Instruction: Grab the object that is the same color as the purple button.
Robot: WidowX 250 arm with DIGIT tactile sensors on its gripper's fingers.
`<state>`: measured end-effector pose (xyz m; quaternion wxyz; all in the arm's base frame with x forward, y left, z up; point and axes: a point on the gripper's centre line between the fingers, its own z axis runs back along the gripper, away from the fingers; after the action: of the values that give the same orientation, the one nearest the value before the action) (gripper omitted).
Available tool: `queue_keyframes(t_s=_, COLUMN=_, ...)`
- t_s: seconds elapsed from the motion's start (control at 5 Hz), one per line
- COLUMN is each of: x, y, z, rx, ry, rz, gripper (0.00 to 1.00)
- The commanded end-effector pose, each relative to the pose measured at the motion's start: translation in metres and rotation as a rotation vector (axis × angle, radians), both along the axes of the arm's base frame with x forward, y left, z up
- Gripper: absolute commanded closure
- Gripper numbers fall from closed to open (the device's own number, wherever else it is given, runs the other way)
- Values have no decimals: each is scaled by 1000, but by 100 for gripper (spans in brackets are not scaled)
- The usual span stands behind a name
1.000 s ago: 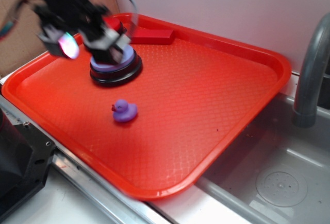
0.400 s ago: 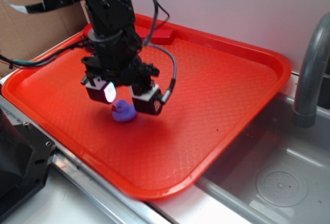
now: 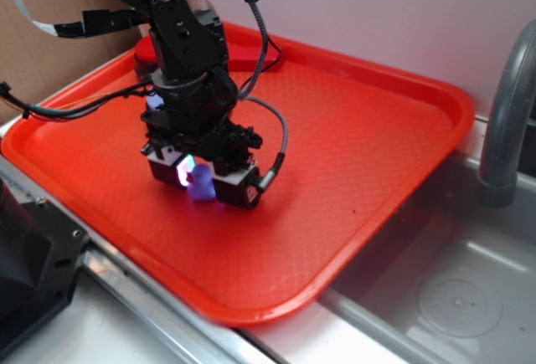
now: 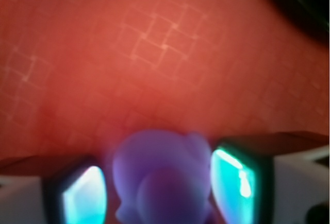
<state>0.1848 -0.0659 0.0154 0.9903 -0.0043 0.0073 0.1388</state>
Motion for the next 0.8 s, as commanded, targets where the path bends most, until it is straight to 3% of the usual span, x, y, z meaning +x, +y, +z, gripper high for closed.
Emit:
queue_keyframes(t_s=0.0, x=10, y=-6, z=80, rx=-13, ry=-53, rz=-292, gripper=100)
queue_keyframes(t_s=0.2, x=12, y=-22, z=129, rx=78, ry=-40, rz=-418, gripper=100)
queue_keyframes(t_s=0.4, x=18, y=-24, z=179, rx=85, ry=-58, rz=-509, gripper=100)
queue_keyframes(t_s=0.6, x=27, y=-14, z=223, rx=98, ry=-16, rz=-539, gripper=100)
